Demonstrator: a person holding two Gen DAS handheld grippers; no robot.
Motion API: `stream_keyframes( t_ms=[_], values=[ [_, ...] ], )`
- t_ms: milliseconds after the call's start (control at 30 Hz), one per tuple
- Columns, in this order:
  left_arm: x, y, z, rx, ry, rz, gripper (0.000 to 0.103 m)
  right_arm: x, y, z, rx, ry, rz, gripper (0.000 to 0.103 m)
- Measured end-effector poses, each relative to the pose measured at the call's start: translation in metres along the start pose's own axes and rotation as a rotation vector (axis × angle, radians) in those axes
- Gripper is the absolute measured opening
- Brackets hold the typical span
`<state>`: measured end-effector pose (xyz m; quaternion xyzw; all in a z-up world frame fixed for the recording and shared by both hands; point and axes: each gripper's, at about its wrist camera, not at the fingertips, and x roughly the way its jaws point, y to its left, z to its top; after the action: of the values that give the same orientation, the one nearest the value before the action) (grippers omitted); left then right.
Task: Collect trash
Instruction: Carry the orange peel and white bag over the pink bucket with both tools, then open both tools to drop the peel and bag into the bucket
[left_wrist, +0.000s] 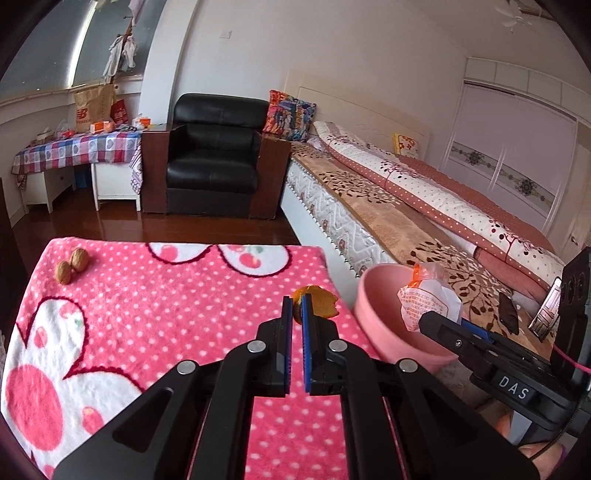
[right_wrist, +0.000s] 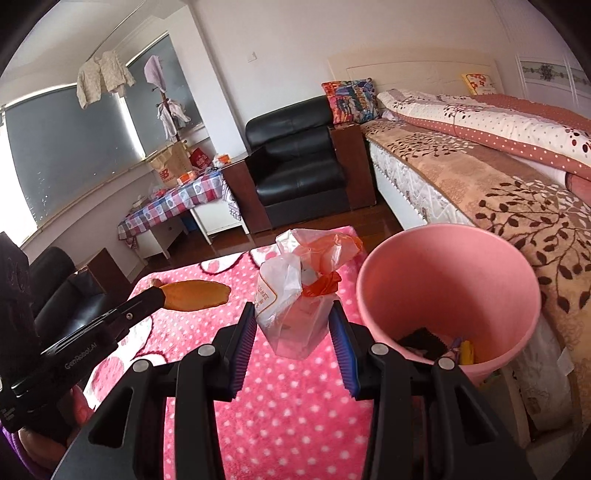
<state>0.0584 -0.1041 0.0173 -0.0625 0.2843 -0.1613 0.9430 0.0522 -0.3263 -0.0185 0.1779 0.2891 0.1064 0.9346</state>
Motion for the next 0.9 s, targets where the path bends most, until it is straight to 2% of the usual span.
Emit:
stream_keyframes(
  t_ms=[267,500,667,900],
  values=[
    [0.037,-0.065,0.016,0.090,0.019,-0.121,0.004,-0.014,-0.076,0.019,0.086,-0.037,-0.126,0.040],
    [0.082,-0.105,0.009,0.137,0.109,-0.230,0.004,-0.003,-0.114,0.023,0.127,-0.011,-0.188,0.040],
    [0.106,-0.115,0.004,0.159,0.150,-0.246,0.004,0.010,-0.127,0.024,0.142,-0.001,-0.208,0.040],
    [0.126,-0.115,-0.002,0.174,0.192,-0.215,0.004,0.028,-0.131,0.022,0.136,0.024,-0.223,0.040]
  ],
)
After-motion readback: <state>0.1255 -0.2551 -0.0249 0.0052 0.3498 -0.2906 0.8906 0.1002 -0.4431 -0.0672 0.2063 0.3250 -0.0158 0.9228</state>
